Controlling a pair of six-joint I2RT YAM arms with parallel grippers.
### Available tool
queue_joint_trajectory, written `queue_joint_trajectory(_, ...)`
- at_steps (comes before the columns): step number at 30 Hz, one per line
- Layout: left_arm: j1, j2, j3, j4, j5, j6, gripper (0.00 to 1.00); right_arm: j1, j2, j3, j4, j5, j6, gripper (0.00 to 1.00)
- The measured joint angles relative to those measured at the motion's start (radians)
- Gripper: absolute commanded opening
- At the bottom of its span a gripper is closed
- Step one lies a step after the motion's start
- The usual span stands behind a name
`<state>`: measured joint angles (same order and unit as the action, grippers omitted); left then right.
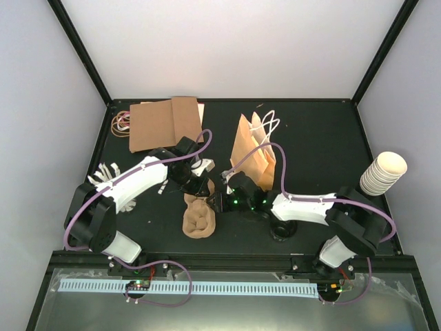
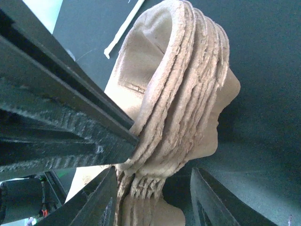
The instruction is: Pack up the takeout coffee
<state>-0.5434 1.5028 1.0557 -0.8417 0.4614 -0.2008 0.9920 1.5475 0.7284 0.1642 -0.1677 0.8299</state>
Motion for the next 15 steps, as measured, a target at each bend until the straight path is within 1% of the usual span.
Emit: queue_joint_trajectory(15,0.0,-0.002,0.002,-0.009,-0.003,0.0,0.02,-0.006,0.036,0.012,0.027,-0.014,0.015,0.44)
